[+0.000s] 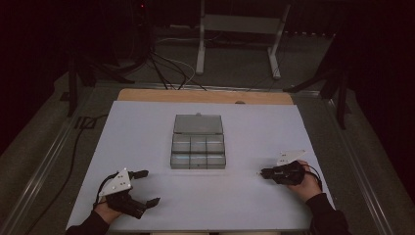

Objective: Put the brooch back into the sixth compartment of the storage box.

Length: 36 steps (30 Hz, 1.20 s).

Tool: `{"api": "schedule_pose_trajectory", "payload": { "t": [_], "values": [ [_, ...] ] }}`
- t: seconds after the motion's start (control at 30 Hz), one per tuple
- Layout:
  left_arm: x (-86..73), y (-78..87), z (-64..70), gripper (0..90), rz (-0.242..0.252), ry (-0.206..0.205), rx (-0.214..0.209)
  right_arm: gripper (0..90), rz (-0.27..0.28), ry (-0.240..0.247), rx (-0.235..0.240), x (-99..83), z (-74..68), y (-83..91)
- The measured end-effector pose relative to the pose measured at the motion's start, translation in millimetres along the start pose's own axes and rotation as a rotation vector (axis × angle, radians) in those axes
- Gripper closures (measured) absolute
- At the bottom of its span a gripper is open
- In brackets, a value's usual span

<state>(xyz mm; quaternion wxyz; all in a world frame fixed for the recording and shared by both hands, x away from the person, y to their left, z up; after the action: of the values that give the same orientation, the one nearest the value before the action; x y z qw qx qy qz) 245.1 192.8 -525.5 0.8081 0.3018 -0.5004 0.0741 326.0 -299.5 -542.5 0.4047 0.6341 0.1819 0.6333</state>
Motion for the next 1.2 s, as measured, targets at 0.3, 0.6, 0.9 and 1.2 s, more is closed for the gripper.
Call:
{"api": "schedule_pose_trajectory", "payload": {
  "t": [0.3, 0.6, 0.9, 1.2],
  "values": [
    [-0.1, -0.1, -0.2, 1.1, -0.002, -0.001, 0.000, 85.5, -0.003, -0.008, 0.009, 1.4, 0.6, 1.7],
    [-0.1, 0.3, -0.2, 1.1, 0.000, -0.002, 0.000, 85.8, 0.006, -0.026, 0.008, 4.2, 0.3, 7.8],
    [-0.1, 0.2, 0.0, 1.1, 0.000, 0.001, -0.001, 85.8, 0.004, -0.035, 0.030, 9.1, -3.0, 8.8],
    [-0.4, -1.9, 0.1, 1.1, -0.007, 0.002, -0.008, 85.7, 0.012, -0.040, 0.043, 18.8, -5.3, 11.2]
  ]
}}
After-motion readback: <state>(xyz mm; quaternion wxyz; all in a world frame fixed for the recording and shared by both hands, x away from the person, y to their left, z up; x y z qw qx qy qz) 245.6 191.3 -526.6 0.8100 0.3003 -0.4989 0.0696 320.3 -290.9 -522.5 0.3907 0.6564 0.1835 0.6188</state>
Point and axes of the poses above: each handheld gripper's, and its own axes: y roughly backward along the jaws, x roughly out of its top, z roughly to its right, the point moved 3 cm from there along -y, roughly forward along the jaws, and after that the axes turned 15 degrees about y, right-handed, at the moved point
